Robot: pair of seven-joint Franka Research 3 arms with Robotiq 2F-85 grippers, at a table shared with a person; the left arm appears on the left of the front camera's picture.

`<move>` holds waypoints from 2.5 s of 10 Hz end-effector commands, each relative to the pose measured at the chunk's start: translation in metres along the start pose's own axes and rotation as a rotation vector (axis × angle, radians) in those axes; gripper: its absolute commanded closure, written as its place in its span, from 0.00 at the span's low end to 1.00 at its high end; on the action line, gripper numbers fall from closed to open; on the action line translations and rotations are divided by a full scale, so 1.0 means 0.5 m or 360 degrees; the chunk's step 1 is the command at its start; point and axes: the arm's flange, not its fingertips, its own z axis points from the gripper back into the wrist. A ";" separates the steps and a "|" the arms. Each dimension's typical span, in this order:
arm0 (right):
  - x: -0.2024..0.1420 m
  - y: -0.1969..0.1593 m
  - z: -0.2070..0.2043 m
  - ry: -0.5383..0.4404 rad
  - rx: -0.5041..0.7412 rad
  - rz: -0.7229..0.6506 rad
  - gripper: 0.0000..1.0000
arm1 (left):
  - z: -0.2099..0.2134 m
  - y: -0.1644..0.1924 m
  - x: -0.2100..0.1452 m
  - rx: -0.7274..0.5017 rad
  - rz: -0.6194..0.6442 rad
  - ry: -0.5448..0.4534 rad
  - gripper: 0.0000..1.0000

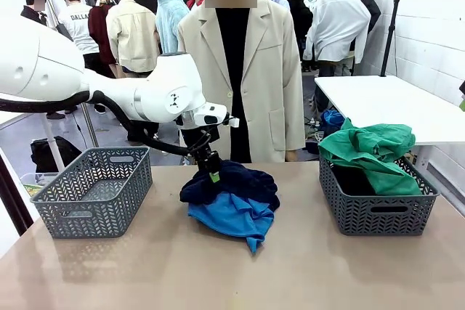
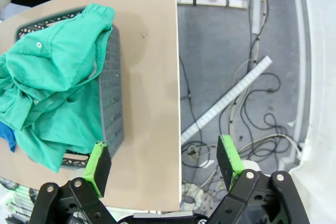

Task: Sort the tops and bottoms.
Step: Lift clothes from the center of the table with your left hand.

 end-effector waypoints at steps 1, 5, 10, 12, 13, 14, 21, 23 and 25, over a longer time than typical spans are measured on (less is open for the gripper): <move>-0.002 0.003 -0.002 0.0019 -0.0013 0.0004 0.00 | 0.001 0.009 0.005 -0.0042 -0.0050 0.0019 0.43; -0.002 0.003 -0.002 0.0019 -0.0013 0.0004 0.00 | 0.006 0.012 0.003 -0.0046 -0.0048 -0.0022 1.00; -0.002 0.003 -0.002 0.0019 -0.0013 0.0004 0.00 | 0.026 0.016 0.002 -0.0108 -0.0032 -0.0051 1.00; -0.002 0.003 -0.002 0.0019 -0.0013 0.0004 0.00 | 0.053 0.020 -0.006 -0.0157 -0.0017 -0.0121 1.00; -0.002 0.003 -0.002 0.0019 -0.0013 0.0004 0.00 | 0.079 0.017 -0.014 -0.0174 -0.0027 -0.0153 1.00; -0.002 0.003 -0.002 0.0019 -0.0013 0.0004 0.00 | 0.124 0.007 -0.025 -0.0149 -0.0009 -0.0182 1.00; -0.002 0.003 -0.002 0.0019 -0.0013 0.0004 0.00 | 0.616 -0.071 -0.089 0.0477 -0.0038 -0.0597 1.00; -0.002 0.003 -0.002 0.0019 -0.0013 0.0004 0.00 | 0.779 -0.140 -0.089 0.0691 0.0031 -0.0763 1.00; -0.002 0.003 -0.002 0.0019 -0.0013 0.0004 0.00 | 0.913 -0.201 -0.105 0.0868 0.0129 -0.0910 1.00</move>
